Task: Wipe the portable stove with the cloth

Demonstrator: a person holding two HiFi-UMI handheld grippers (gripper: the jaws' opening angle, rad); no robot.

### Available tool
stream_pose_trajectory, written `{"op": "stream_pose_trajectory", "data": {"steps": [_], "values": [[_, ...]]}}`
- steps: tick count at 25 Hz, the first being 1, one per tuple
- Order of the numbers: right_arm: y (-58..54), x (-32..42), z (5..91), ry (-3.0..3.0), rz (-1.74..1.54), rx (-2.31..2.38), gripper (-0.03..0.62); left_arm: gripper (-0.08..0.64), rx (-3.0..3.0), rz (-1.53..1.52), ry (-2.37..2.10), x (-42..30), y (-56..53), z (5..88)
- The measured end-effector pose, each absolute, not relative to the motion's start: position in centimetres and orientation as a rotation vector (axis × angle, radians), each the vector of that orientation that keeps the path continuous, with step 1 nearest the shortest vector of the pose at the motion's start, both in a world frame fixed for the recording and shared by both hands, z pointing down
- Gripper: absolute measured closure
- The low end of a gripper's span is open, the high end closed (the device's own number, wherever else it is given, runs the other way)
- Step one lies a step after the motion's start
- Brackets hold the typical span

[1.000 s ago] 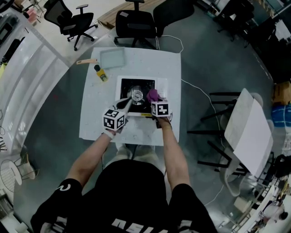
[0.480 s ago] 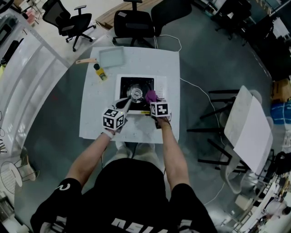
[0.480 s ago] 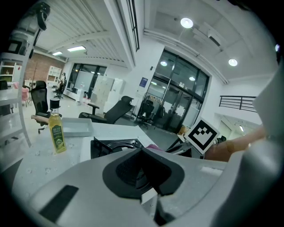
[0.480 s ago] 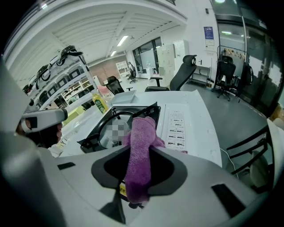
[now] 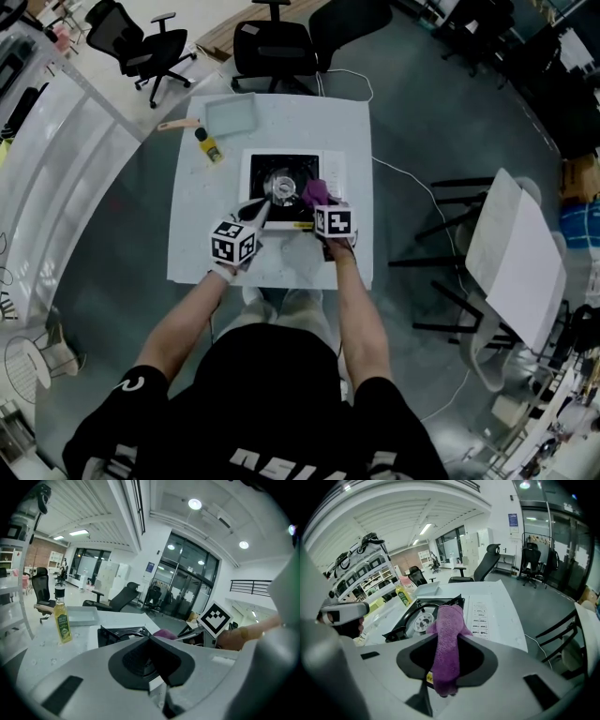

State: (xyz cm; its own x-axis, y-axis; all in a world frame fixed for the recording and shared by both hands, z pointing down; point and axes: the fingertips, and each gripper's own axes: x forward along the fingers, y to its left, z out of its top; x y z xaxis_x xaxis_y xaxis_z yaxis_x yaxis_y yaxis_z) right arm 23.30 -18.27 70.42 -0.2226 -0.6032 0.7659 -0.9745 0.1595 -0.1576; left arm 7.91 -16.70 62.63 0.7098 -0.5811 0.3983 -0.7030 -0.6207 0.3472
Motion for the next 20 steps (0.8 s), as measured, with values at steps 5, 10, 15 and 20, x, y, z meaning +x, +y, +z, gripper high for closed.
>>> {"op": "stream_pose_trajectory", "data": {"steps": [5, 10, 15, 20], "values": [[-16.5, 22.8, 68.6, -1.912, 0.874, 1.531, 0.487, 0.561, 2.463, 0.338, -0.945, 8.0, -15.2, 62.4], [-13.7, 21.2, 68.4, -1.919, 0.888, 1.524, 0.486, 0.561, 2.494, 0.331, -0.91, 8.0, -13.3, 61.6], [-11.9, 18.9, 69.4, -1.934, 0.917, 1.487, 0.486, 0.561, 2.499, 0.34, -0.9, 7.0, -12.0, 61.9], [-11.5, 17.3, 70.7, -1.933, 0.94, 1.435, 0.486, 0.561, 2.487, 0.356, -0.908, 5.7, -11.2, 62.6]]}}
